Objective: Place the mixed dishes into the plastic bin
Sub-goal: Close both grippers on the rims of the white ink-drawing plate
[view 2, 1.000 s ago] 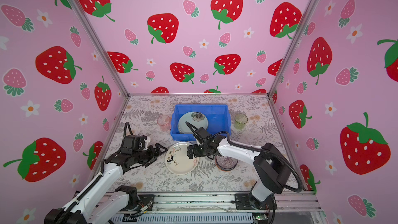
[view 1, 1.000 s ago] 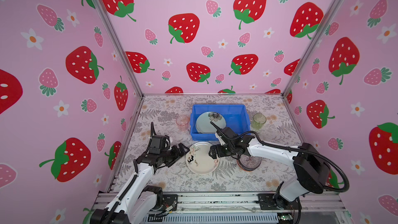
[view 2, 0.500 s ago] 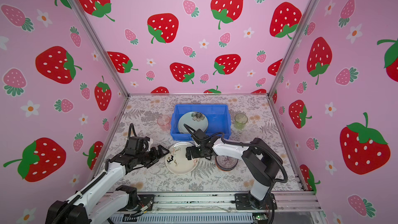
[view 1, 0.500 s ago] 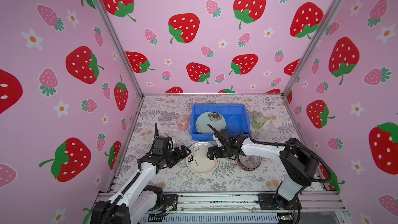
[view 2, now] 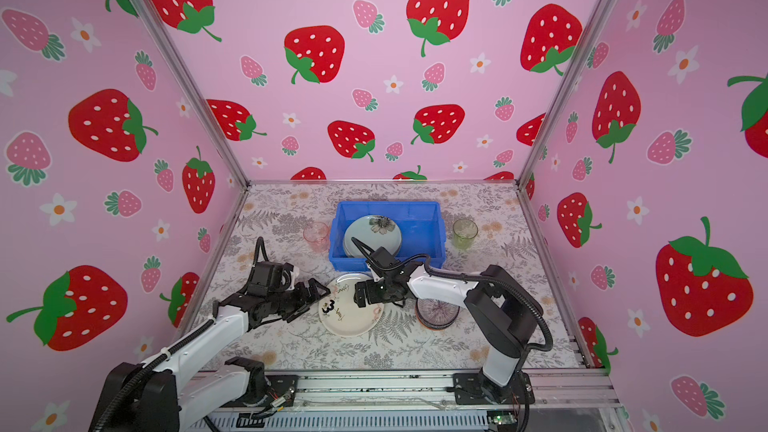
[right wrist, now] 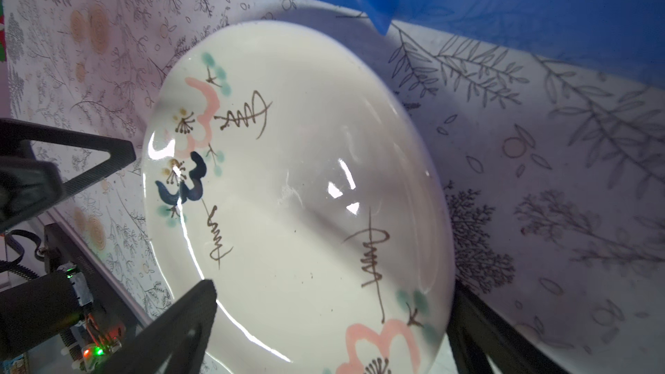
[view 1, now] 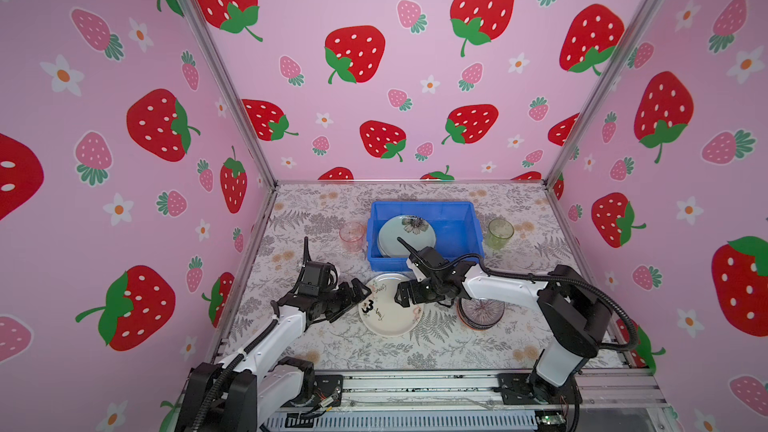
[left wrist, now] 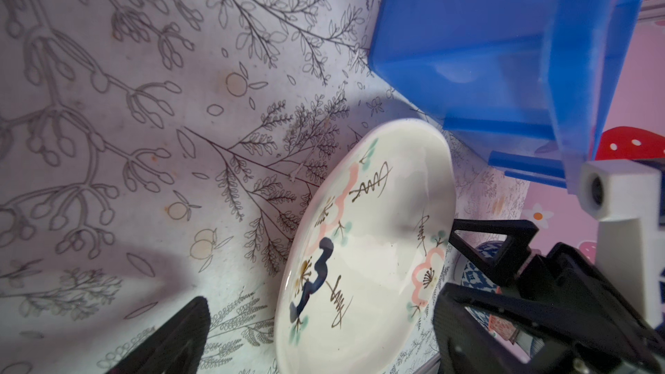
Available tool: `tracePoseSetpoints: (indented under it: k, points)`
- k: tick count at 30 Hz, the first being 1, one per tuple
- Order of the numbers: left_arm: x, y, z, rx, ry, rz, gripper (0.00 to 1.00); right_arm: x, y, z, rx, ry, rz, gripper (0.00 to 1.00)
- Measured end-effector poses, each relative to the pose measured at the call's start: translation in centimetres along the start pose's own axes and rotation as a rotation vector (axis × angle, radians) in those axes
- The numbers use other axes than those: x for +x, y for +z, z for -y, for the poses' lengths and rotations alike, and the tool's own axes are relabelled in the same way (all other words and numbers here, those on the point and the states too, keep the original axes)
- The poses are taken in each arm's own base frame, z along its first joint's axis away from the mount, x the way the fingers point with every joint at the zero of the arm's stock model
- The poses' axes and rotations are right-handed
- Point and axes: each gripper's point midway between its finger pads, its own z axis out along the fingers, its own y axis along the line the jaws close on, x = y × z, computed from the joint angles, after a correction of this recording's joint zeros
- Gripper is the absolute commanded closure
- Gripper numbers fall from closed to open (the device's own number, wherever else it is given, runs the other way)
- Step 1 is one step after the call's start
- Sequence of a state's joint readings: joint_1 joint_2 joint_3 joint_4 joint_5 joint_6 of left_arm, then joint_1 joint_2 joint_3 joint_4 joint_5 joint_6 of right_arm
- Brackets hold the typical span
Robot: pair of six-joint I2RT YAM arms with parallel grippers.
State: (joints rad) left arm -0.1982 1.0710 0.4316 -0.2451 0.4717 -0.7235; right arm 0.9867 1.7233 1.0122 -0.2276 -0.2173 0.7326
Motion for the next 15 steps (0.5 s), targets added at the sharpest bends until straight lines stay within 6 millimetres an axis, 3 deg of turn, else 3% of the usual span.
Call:
tracePoseSetpoints:
  k: [15]
  points:
    - [1.7,0.8,-0.6,0.006,-0.016,-0.043,0.01,0.2,0.6,-0.6,-0.006,-0.010,-0.010,0.01]
